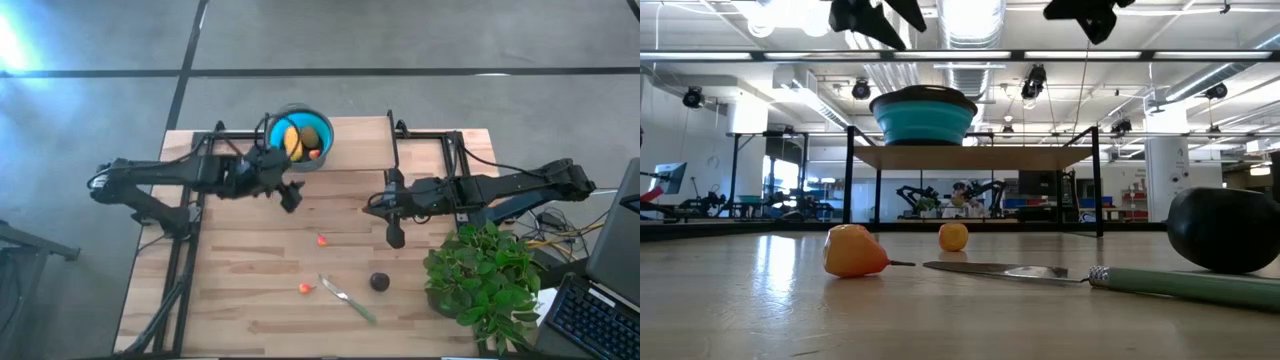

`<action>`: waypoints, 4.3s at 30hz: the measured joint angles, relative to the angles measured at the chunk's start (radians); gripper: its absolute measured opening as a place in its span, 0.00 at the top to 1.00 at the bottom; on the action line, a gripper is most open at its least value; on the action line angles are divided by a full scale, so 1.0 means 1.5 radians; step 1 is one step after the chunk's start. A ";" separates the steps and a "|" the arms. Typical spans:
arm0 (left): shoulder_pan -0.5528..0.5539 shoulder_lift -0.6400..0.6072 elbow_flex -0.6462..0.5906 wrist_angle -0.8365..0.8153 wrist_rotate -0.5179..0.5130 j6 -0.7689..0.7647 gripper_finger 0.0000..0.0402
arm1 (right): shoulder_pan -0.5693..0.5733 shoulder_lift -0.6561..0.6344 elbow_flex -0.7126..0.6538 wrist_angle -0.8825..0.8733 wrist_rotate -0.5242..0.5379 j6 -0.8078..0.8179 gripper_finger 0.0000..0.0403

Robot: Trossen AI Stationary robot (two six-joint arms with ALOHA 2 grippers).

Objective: Pick & Place Fruit
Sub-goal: Put the top pear into the blue strainer bowl on the shelf

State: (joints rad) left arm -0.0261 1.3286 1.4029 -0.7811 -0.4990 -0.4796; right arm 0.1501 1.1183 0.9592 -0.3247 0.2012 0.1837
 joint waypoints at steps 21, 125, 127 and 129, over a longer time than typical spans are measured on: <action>-0.280 -0.002 -0.071 -0.069 -0.051 -0.171 0.26 | 0.103 0.185 0.056 0.111 0.007 0.108 0.98; -0.446 -0.052 -0.415 0.046 0.000 -0.357 0.26 | 0.022 0.635 0.233 0.001 0.057 0.145 0.70; -0.446 -0.052 -0.415 0.046 0.000 -0.357 0.26 | 0.021 0.635 0.233 0.002 0.051 0.145 0.73; -0.446 -0.052 -0.415 0.046 0.000 -0.357 0.26 | 0.021 0.630 0.233 0.001 0.037 0.145 0.76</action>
State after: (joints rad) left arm -0.6952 1.2503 0.7799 -0.7120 -0.4988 -1.0149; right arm 0.1814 2.0636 1.3090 -0.3234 0.2575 0.4011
